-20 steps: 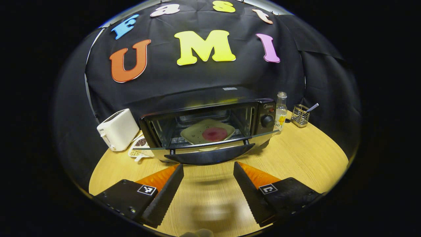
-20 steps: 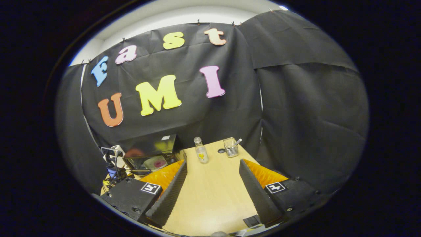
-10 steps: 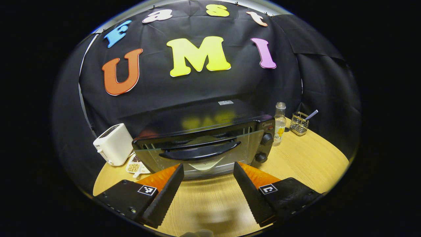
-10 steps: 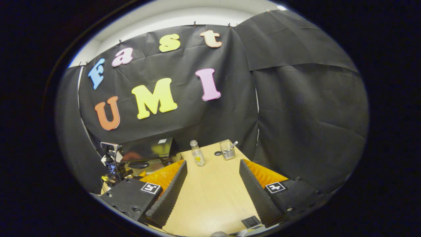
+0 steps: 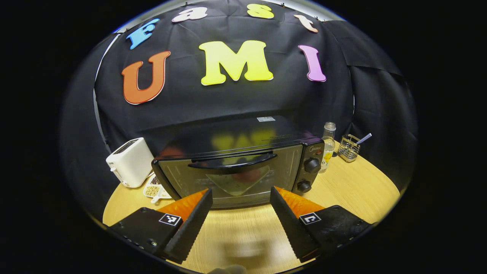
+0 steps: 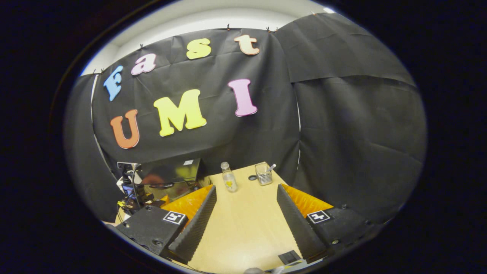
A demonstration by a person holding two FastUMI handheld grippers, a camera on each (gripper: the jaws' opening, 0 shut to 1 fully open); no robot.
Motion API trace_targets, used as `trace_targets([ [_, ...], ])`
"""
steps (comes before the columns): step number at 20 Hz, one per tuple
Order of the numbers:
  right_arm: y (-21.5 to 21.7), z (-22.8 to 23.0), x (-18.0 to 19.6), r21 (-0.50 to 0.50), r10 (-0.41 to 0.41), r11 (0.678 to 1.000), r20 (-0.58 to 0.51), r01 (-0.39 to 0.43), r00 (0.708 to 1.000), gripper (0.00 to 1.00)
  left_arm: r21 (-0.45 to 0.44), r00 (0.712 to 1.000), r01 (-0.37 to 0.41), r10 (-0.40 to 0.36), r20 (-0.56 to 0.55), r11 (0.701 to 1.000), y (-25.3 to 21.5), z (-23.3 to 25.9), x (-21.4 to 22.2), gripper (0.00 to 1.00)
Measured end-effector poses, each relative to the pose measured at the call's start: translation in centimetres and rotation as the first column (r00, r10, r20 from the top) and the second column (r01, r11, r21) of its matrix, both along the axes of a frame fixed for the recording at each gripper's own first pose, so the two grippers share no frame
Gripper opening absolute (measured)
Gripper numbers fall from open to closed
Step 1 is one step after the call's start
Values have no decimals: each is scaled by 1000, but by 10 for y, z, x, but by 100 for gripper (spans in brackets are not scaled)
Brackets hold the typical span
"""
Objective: Open the electric oven with the left hand, put the food in, and close the electric oven.
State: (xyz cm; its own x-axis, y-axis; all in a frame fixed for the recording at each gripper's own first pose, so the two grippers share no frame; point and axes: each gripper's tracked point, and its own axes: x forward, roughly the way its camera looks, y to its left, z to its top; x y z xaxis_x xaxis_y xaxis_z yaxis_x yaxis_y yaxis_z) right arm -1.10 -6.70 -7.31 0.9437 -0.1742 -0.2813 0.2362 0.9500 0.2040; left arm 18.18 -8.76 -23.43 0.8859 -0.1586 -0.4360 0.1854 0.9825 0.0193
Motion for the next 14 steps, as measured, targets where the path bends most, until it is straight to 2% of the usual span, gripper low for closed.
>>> trace_targets([
  [5, 3, -1, -1, 6, 15, 1000, -8, -15, 1000, 100, 3, 1000, 3, -3, -10, 1000, -2, -1, -6, 96],
  [8, 0, 5, -2, 4, 23, 1000, 20, -23, 1000, 100, 1, 1000, 12, -12, 17, 1000, -7, 18, -15, 97],
  [11, -4, 14, -3, 11, 48, 999, 59, -49, 997, 100, 9, 996, 23, -23, 81, 1000, -11, 57, -29, 97],
  [14, -8, 29, -5, 3, 101, 995, 105, -102, 989, 100, -23, 986, -1, 5, 168, 1000, -14, 115, -53, 97],
])
